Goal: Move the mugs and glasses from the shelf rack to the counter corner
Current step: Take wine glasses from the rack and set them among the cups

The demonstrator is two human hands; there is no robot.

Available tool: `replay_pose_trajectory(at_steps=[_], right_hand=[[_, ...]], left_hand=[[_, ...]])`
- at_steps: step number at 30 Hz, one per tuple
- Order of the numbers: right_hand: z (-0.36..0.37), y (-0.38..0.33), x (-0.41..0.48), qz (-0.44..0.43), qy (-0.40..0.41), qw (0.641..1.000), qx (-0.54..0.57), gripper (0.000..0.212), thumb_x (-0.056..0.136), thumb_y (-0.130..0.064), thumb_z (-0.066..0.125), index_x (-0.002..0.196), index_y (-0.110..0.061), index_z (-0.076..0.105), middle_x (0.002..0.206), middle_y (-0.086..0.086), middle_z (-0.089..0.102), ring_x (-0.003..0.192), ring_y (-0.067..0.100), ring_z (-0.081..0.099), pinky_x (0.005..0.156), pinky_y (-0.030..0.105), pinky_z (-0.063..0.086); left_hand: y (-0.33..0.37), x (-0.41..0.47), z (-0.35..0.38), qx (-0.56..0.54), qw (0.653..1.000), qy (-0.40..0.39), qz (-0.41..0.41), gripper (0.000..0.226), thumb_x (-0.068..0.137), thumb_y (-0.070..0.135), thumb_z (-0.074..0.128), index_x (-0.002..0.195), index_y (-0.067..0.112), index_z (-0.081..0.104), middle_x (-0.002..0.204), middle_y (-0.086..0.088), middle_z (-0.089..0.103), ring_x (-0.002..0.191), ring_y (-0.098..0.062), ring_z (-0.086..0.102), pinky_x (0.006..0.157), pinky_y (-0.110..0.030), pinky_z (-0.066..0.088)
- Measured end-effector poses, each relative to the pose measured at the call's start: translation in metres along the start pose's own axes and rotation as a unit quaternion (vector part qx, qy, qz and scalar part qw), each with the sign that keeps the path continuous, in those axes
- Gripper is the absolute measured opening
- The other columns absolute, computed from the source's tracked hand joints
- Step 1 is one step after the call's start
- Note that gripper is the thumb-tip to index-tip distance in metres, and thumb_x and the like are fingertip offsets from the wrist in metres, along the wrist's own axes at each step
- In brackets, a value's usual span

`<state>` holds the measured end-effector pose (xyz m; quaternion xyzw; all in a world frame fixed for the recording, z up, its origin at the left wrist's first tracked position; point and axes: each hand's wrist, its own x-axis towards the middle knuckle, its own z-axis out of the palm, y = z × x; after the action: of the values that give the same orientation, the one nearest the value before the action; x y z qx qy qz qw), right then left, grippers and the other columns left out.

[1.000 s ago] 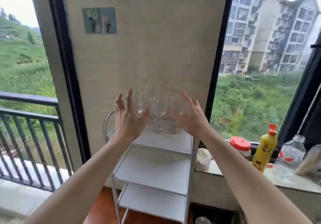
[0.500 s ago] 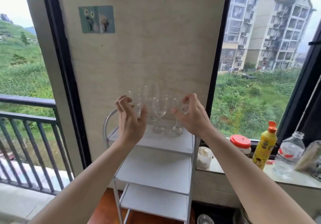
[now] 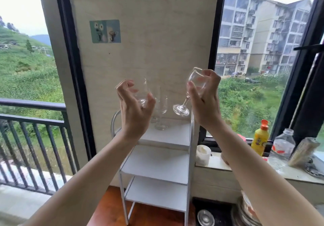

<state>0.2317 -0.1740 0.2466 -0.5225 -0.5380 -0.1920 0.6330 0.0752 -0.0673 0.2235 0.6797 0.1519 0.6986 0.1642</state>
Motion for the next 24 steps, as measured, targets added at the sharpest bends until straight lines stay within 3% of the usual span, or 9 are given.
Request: replay_pose_trajectory(at_steps=[2, 3, 5, 8, 11, 14, 17, 20, 24], right_hand=[[-0.020, -0.005, -0.010, 0.004, 0.026, 1.000, -0.010, 0.045, 0.099, -0.021, 0.052, 0.134, -0.004, 0.030, 0.128, 0.017, 0.049, 0.097, 0.033, 0.067, 0.075, 0.038, 0.058], [-0.033, -0.005, -0.018, 0.007, 0.039, 0.999, -0.028, 0.046, 0.098, -0.019, 0.052, 0.136, -0.004, 0.029, 0.129, 0.016, 0.047, 0.097, 0.032, 0.066, 0.075, 0.040, 0.058], [-0.063, -0.002, -0.037, 0.014, 0.055, 0.995, -0.079, 0.050, 0.098, -0.019, 0.052, 0.139, -0.004, 0.029, 0.127, 0.014, 0.046, 0.101, 0.015, 0.064, 0.077, 0.035, 0.057], [-0.124, 0.010, -0.072, 0.034, 0.067, 0.983, -0.169, 0.053, 0.097, -0.026, 0.052, 0.142, -0.013, 0.028, 0.125, 0.011, 0.047, 0.099, -0.011, 0.057, 0.082, 0.016, 0.049], [-0.193, 0.004, -0.110, 0.081, 0.084, 0.969, -0.217, 0.052, 0.095, -0.028, 0.054, 0.140, -0.020, 0.030, 0.127, 0.009, 0.049, 0.100, -0.005, 0.059, 0.087, 0.033, 0.053], [-0.269, -0.021, -0.149, 0.111, 0.118, 0.949, -0.270, 0.057, 0.090, -0.042, 0.053, 0.139, -0.024, 0.030, 0.129, 0.006, 0.048, 0.097, -0.001, 0.061, 0.085, 0.027, 0.051], [-0.351, -0.064, -0.189, 0.124, 0.153, 0.921, -0.337, 0.056, 0.090, -0.042, 0.052, 0.139, -0.027, 0.029, 0.128, 0.012, 0.047, 0.095, 0.010, 0.061, 0.089, 0.027, 0.049], [-0.430, -0.120, -0.229, 0.138, 0.199, 0.889, -0.388, 0.054, 0.091, -0.042, 0.051, 0.139, -0.026, 0.030, 0.131, 0.006, 0.045, 0.096, 0.002, 0.060, 0.087, 0.024, 0.049], [-0.530, -0.206, -0.297, 0.155, 0.243, 0.840, -0.459, 0.048, 0.091, -0.049, 0.049, 0.134, -0.040, 0.030, 0.132, 0.002, 0.045, 0.104, 0.014, 0.061, 0.086, 0.027, 0.051]], left_hand=[[0.015, -0.010, 0.011, -0.035, 0.999, 0.007, 0.004, 0.052, 0.086, 0.016, 0.066, 0.122, 0.005, 0.031, 0.122, -0.005, 0.039, 0.096, -0.026, 0.056, 0.081, -0.048, 0.052], [0.023, -0.017, 0.019, -0.056, 0.998, 0.006, 0.006, 0.051, 0.085, 0.017, 0.065, 0.122, 0.011, 0.030, 0.121, -0.004, 0.039, 0.095, -0.025, 0.057, 0.081, -0.040, 0.052], [0.039, -0.032, 0.039, -0.098, 0.995, -0.001, 0.011, 0.048, 0.085, 0.018, 0.064, 0.119, 0.019, 0.029, 0.121, -0.002, 0.040, 0.095, -0.026, 0.057, 0.077, -0.028, 0.051], [0.072, -0.065, 0.081, -0.178, 0.983, -0.032, 0.017, 0.048, 0.083, 0.016, 0.063, 0.118, 0.015, 0.030, 0.124, -0.009, 0.043, 0.099, -0.031, 0.057, 0.076, -0.031, 0.053], [0.117, -0.106, 0.121, -0.254, 0.963, -0.087, 0.017, 0.045, 0.083, 0.016, 0.062, 0.114, 0.021, 0.030, 0.127, -0.017, 0.044, 0.097, -0.031, 0.057, 0.076, -0.025, 0.050], [0.177, -0.153, 0.153, -0.312, 0.938, -0.149, 0.007, 0.045, 0.085, 0.021, 0.061, 0.119, 0.016, 0.031, 0.124, -0.012, 0.041, 0.101, -0.036, 0.057, 0.084, -0.037, 0.052], [0.256, -0.196, 0.175, -0.361, 0.914, -0.184, -0.001, 0.049, 0.085, 0.015, 0.066, 0.121, 0.005, 0.034, 0.122, -0.003, 0.043, 0.111, -0.018, 0.053, 0.091, -0.032, 0.049], [0.346, -0.238, 0.184, -0.403, 0.879, -0.254, -0.017, 0.052, 0.083, 0.006, 0.070, 0.122, -0.007, 0.038, 0.121, -0.013, 0.046, 0.107, -0.033, 0.054, 0.089, -0.052, 0.049], [0.472, -0.305, 0.171, -0.472, 0.825, -0.310, -0.016, 0.051, 0.087, 0.016, 0.067, 0.125, 0.000, 0.036, 0.119, -0.004, 0.042, 0.104, -0.026, 0.056, 0.093, -0.039, 0.048]])
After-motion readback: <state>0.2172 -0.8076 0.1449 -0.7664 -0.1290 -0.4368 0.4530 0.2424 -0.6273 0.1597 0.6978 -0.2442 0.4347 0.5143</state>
